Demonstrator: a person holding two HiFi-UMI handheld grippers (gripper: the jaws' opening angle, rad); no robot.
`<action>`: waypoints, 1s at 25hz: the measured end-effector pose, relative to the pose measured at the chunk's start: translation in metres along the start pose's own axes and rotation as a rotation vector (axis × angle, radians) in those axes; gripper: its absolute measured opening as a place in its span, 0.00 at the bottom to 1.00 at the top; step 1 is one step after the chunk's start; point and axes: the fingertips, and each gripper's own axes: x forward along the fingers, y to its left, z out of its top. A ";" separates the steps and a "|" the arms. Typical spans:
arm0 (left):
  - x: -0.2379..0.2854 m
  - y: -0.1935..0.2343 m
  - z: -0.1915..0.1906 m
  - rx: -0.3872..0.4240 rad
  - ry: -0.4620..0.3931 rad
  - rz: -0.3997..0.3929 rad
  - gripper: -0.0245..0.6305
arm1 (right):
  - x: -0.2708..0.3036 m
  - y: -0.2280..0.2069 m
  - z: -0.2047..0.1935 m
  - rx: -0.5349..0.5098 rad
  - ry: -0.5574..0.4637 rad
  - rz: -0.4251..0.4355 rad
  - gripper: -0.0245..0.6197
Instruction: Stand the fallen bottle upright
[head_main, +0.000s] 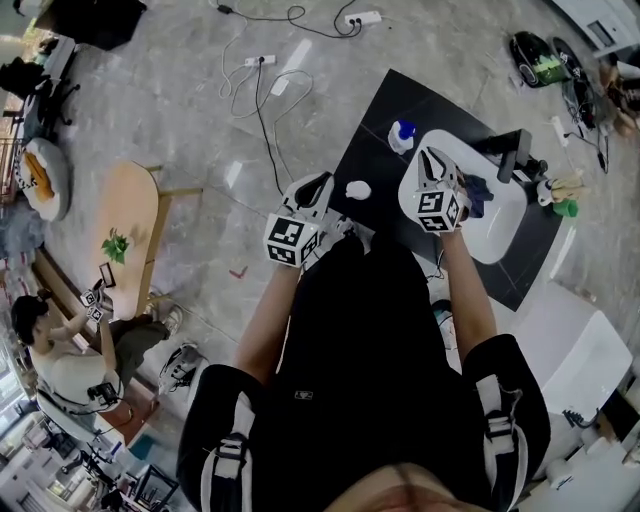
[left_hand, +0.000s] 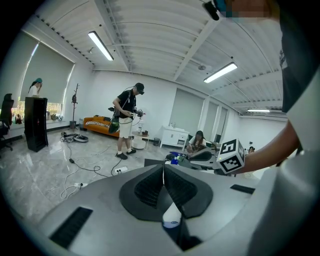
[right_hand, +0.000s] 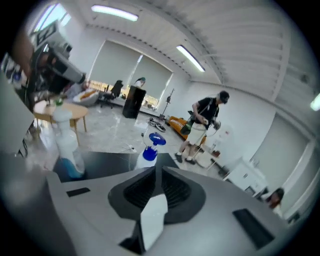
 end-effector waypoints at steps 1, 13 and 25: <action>-0.001 -0.001 0.001 0.003 -0.002 0.002 0.07 | -0.003 0.005 -0.005 0.081 0.002 0.054 0.17; -0.016 -0.037 -0.010 0.000 0.016 0.098 0.07 | -0.089 0.037 -0.032 0.229 -0.088 0.417 0.15; -0.045 -0.079 -0.009 0.004 -0.018 0.194 0.07 | -0.122 0.032 -0.047 0.139 -0.099 0.473 0.15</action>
